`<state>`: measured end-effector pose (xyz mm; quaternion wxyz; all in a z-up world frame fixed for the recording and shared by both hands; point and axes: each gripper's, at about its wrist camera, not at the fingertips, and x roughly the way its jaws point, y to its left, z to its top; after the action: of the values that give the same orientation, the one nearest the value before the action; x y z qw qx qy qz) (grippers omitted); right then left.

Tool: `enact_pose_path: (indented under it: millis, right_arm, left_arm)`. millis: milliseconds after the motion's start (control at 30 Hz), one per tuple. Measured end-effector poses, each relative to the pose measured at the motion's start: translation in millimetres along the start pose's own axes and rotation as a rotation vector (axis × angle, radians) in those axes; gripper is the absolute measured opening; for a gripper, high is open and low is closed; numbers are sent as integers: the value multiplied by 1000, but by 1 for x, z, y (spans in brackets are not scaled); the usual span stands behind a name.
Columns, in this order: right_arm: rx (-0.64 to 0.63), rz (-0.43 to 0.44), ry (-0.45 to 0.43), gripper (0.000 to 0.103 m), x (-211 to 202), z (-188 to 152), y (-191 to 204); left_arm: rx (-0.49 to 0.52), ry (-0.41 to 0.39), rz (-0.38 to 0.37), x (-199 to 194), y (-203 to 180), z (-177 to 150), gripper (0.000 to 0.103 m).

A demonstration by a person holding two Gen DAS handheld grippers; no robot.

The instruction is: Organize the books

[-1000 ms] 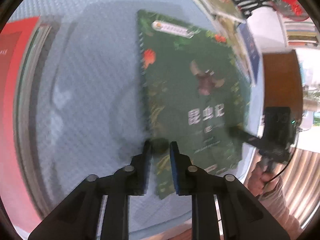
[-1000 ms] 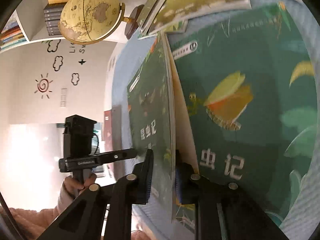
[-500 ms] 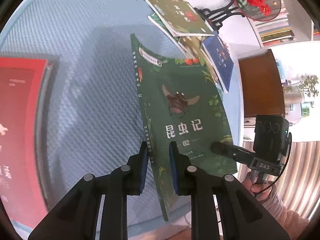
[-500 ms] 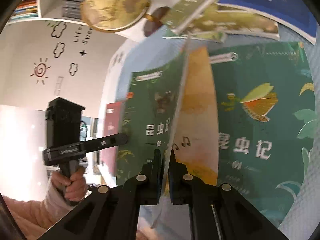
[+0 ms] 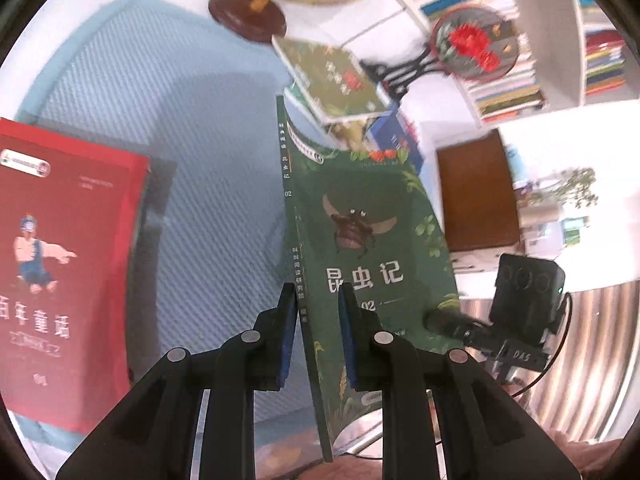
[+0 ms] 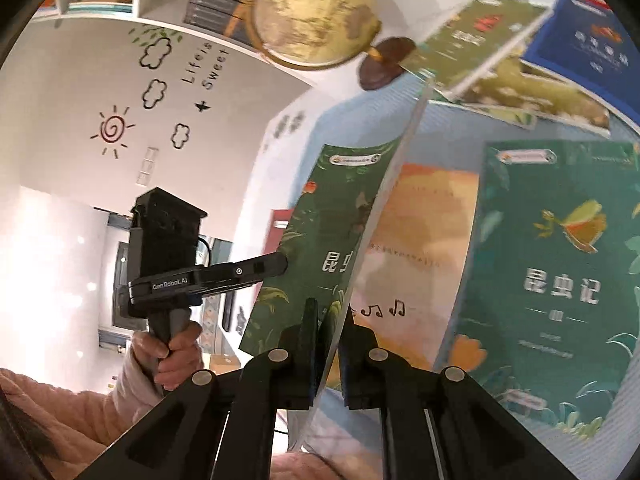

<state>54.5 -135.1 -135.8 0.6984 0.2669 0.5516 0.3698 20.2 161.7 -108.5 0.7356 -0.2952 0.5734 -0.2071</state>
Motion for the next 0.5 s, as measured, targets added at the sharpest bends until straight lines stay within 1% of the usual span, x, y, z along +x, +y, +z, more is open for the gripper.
enact_pose_path:
  millis: [100,233,300,433,500]
  right_arm:
    - [-35,25,-14,10,7,3,29]
    - [-80,63,-19,11,22,5,64]
    - [-102,83,-18,11,33,6,81]
    - [-137,118,2,12,60,9,106]
    - [-149,127,17,12,77,10,114]
  left_arm:
    - [18,-35,-7,-27,2,3,17]
    - [12,-78,-10,-62,16,4,17]
    - [1,-104,-21,-79,27,4,17]
    - [-6,-149,-2,-110,47,4,17]
    - [-27,-168,5,-123,65,3,17]
